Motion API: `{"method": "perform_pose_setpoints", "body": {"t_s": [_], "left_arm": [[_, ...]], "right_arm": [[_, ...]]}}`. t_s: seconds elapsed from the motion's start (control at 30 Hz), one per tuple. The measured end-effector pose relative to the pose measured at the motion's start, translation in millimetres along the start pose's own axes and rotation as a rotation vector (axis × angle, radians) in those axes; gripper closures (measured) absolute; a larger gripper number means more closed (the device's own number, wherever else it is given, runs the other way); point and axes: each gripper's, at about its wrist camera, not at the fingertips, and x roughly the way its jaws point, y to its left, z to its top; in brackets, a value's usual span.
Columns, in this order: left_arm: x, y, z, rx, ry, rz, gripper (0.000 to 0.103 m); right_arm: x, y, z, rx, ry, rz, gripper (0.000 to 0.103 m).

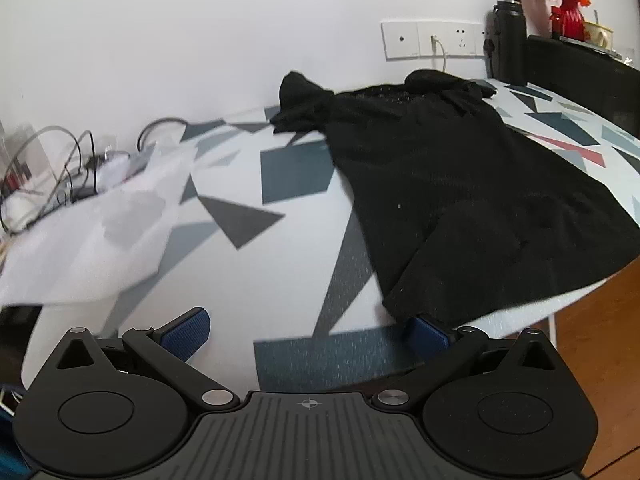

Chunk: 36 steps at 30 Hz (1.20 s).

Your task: Fold clothes

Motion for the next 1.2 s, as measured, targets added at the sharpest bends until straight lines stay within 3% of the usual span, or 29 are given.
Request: {"method": "perform_pose_setpoints", "body": {"t_s": [0.13, 0.23, 0.3, 0.53, 0.7, 0.87, 1.1, 1.17, 1.2], "left_arm": [[5.1, -15.6, 5.7, 0.096, -0.038, 0.003, 0.001], [5.2, -26.6, 10.7, 0.176, -0.089, 0.100, 0.001], [2.7, -26.2, 14.8, 0.179, -0.126, 0.125, 0.001], [15.5, -7.6, 37.3, 0.054, -0.082, 0.069, 0.001], [28.2, 10.9, 44.4, -0.076, -0.011, 0.035, 0.001], [33.9, 18.0, 48.5, -0.097, 0.013, 0.024, 0.001], [38.1, 17.0, 53.2, -0.081, 0.037, 0.009, 0.001], [39.3, 17.3, 53.8, -0.073, 0.041, 0.006, 0.001], [39.9, 17.9, 54.5, -0.070, 0.043, 0.004, 0.001]], "right_arm": [[-2.6, 3.8, -2.5, -0.014, -0.004, 0.015, 0.001], [-0.9, 15.6, -3.9, -0.066, -0.010, 0.039, 0.001], [-0.6, 26.6, -4.5, -0.110, -0.025, 0.061, 0.001], [-0.5, 69.4, -13.9, -0.323, -0.059, 0.194, 0.001], [6.9, 88.8, -17.5, -0.406, -0.075, 0.209, 0.001], [13.2, 84.1, -9.9, -0.344, -0.078, 0.185, 0.001], [23.3, 60.7, 11.1, -0.098, -0.086, 0.082, 0.001], [28.0, 56.6, 12.8, -0.054, -0.064, 0.090, 0.010], [30.1, 57.4, 11.9, -0.061, -0.044, 0.118, 0.022]]}}
